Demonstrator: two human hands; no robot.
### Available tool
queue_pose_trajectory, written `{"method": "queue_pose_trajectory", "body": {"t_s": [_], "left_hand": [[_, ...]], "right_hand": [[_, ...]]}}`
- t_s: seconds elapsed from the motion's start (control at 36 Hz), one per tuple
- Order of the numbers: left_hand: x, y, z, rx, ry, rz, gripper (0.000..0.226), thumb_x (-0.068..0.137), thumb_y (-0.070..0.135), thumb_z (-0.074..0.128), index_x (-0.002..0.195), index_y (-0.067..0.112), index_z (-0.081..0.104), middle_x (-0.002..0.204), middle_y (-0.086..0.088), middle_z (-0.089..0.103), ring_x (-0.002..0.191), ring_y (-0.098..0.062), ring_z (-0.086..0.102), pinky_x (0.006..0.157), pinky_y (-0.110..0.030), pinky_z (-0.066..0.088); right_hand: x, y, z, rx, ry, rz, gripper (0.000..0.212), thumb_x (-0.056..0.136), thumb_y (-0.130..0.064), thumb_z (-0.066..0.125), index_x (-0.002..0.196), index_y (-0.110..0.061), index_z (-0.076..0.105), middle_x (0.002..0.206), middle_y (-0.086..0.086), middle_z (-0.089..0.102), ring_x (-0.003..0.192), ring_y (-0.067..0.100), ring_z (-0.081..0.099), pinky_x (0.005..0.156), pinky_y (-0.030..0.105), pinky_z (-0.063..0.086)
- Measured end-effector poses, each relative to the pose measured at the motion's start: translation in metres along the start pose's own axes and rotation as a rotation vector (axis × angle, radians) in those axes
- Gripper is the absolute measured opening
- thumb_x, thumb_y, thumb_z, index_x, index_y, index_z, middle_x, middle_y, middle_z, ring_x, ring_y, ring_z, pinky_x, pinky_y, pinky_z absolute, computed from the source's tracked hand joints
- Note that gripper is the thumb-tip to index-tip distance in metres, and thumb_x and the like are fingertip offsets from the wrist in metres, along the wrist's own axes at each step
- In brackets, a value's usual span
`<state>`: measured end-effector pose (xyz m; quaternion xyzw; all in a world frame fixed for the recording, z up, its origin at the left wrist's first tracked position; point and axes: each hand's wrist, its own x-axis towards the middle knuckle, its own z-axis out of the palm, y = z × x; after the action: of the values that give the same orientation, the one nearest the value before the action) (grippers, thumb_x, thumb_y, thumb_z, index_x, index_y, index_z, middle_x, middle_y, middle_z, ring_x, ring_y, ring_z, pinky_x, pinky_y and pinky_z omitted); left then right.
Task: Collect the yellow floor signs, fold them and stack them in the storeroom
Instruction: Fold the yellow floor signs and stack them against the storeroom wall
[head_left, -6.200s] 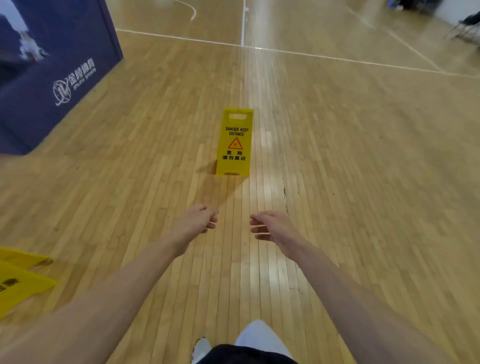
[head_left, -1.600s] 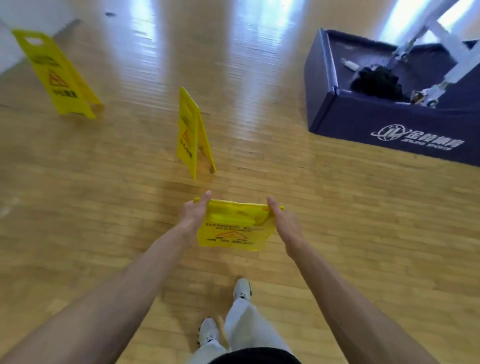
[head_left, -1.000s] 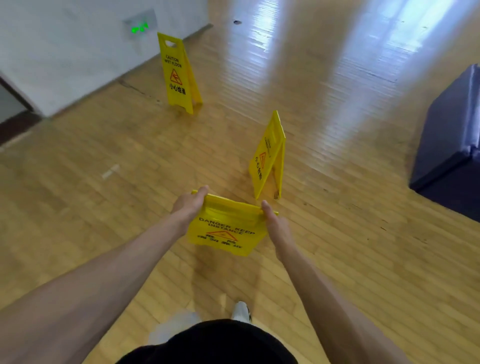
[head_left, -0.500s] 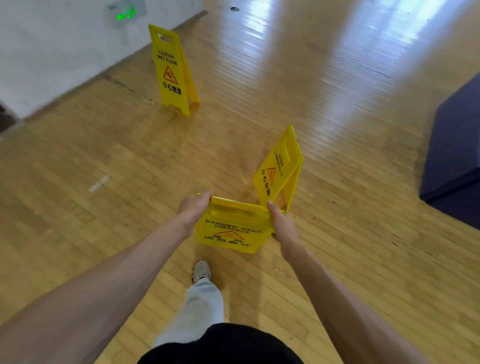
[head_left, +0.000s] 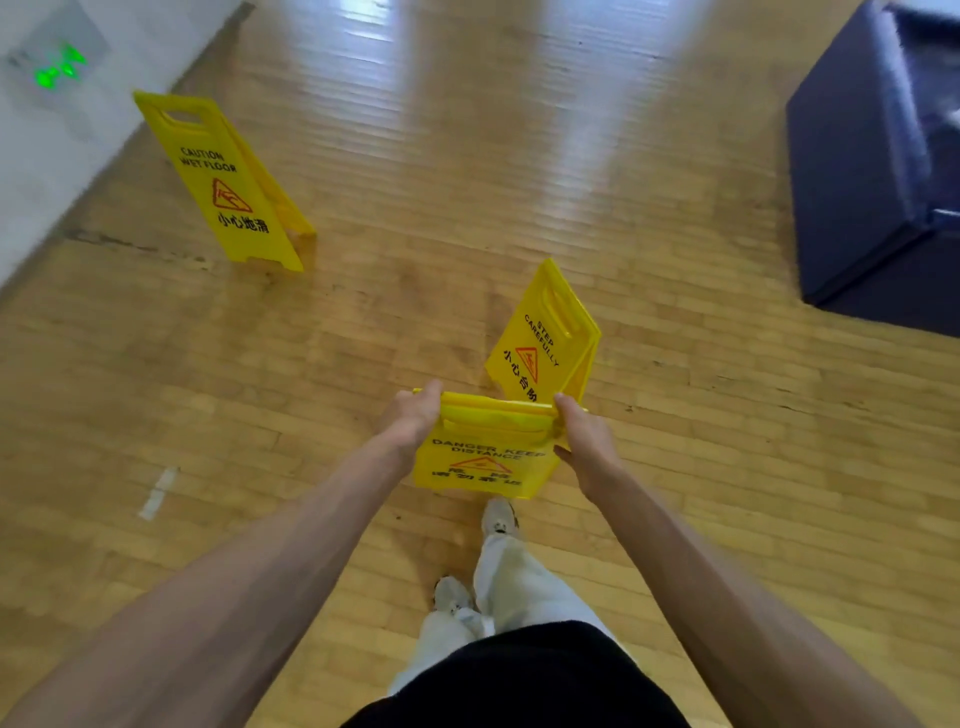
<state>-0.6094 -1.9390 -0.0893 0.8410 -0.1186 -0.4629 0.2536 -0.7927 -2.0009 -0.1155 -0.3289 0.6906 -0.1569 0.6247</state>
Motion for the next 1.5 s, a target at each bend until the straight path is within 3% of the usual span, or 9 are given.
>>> {"method": "queue_pose_trajectory", "body": {"t_s": [0.28, 0.53, 0.72, 0.83, 0.94, 1.06, 1.19, 1.25, 1.5], "left_hand": [[0.084, 0.082, 0.035, 0.039, -0.101, -0.053, 0.05, 0.091, 0.043, 0.043, 0.119, 0.003, 0.054, 0.125, -0.016, 0.057, 0.117, -0.035, 0.053, 0.103, -0.045, 0.044], [0.131, 0.138, 0.059, 0.253, -0.101, 0.012, 0.039, 0.093, 0.034, 0.042, 0.109, 0.002, 0.057, 0.09, -0.01, 0.05, 0.085, -0.028, 0.046, 0.07, -0.031, 0.032], [0.176, 0.163, 0.077, 0.323, -0.139, 0.031, 0.048, 0.091, 0.03, 0.041, 0.123, -0.003, 0.054, 0.08, -0.006, 0.044, 0.072, -0.021, 0.039, 0.057, -0.031, 0.027], [0.209, 0.172, 0.087, 0.36, -0.202, 0.006, 0.018, 0.087, 0.027, 0.042, 0.082, 0.013, 0.052, 0.083, -0.007, 0.043, 0.073, -0.022, 0.038, 0.068, -0.03, 0.031], [0.25, 0.175, 0.101, 0.419, -0.259, -0.032, 0.016, 0.085, 0.03, 0.043, 0.082, 0.015, 0.047, 0.074, -0.002, 0.04, 0.079, -0.022, 0.04, 0.074, -0.033, 0.032], [0.287, 0.181, 0.118, 0.51, -0.323, -0.04, 0.017, 0.084, 0.031, 0.043, 0.083, 0.015, 0.046, 0.082, -0.005, 0.04, 0.073, -0.02, 0.037, 0.067, -0.031, 0.031], [0.32, 0.184, 0.146, 0.539, -0.406, -0.018, 0.041, 0.089, 0.029, 0.041, 0.12, 0.004, 0.053, 0.102, -0.01, 0.043, 0.084, -0.024, 0.045, 0.074, -0.032, 0.035], [0.331, 0.186, 0.156, 0.561, -0.398, -0.038, 0.052, 0.09, 0.029, 0.04, 0.132, -0.002, 0.046, 0.125, -0.015, 0.055, 0.112, -0.031, 0.054, 0.093, -0.04, 0.042], [0.368, 0.198, 0.192, 0.61, -0.404, 0.029, 0.06, 0.099, 0.043, 0.02, 0.146, 0.008, 0.033, 0.151, -0.015, 0.037, 0.138, -0.034, 0.037, 0.112, -0.048, 0.03]], "right_hand": [[0.073, -0.037, 0.003, 0.078, 0.109, 0.084, 0.04, 0.089, -0.048, 0.059, 0.107, -0.012, 0.061, 0.109, 0.01, 0.062, 0.105, 0.029, 0.059, 0.1, 0.052, 0.049], [0.116, -0.051, 0.011, 0.171, 0.135, 0.174, 0.035, 0.087, -0.048, 0.058, 0.088, -0.013, 0.061, 0.086, 0.003, 0.056, 0.091, 0.025, 0.056, 0.098, 0.053, 0.049], [0.148, -0.057, 0.028, 0.29, 0.17, 0.238, 0.041, 0.089, -0.046, 0.057, 0.11, -0.011, 0.059, 0.094, 0.0, 0.056, 0.107, 0.026, 0.056, 0.102, 0.051, 0.046], [0.172, -0.058, 0.042, 0.341, 0.201, 0.3, 0.068, 0.079, -0.057, 0.056, 0.128, -0.01, 0.052, 0.119, 0.007, 0.055, 0.121, 0.031, 0.053, 0.105, 0.053, 0.043], [0.198, -0.055, 0.054, 0.393, 0.23, 0.378, 0.075, 0.077, -0.058, 0.057, 0.135, -0.01, 0.052, 0.123, 0.007, 0.056, 0.124, 0.031, 0.054, 0.104, 0.053, 0.044], [0.24, -0.034, 0.064, 0.515, 0.268, 0.442, 0.09, 0.057, -0.066, 0.062, 0.13, -0.014, 0.056, 0.113, 0.0, 0.05, 0.116, 0.024, 0.056, 0.105, 0.053, 0.046], [0.257, -0.048, 0.067, 0.567, 0.28, 0.464, 0.045, 0.086, -0.048, 0.06, 0.115, -0.013, 0.064, 0.105, 0.002, 0.055, 0.083, 0.011, 0.051, 0.098, 0.045, 0.048], [0.269, -0.045, 0.069, 0.576, 0.3, 0.469, 0.031, 0.091, -0.042, 0.057, 0.103, -0.015, 0.065, 0.104, 0.003, 0.058, 0.082, 0.011, 0.052, 0.1, 0.046, 0.048], [0.304, -0.039, 0.073, 0.571, 0.335, 0.501, 0.076, 0.093, -0.066, 0.038, 0.149, -0.014, 0.038, 0.153, 0.006, 0.041, 0.137, 0.027, 0.044, 0.11, 0.049, 0.042]]}}
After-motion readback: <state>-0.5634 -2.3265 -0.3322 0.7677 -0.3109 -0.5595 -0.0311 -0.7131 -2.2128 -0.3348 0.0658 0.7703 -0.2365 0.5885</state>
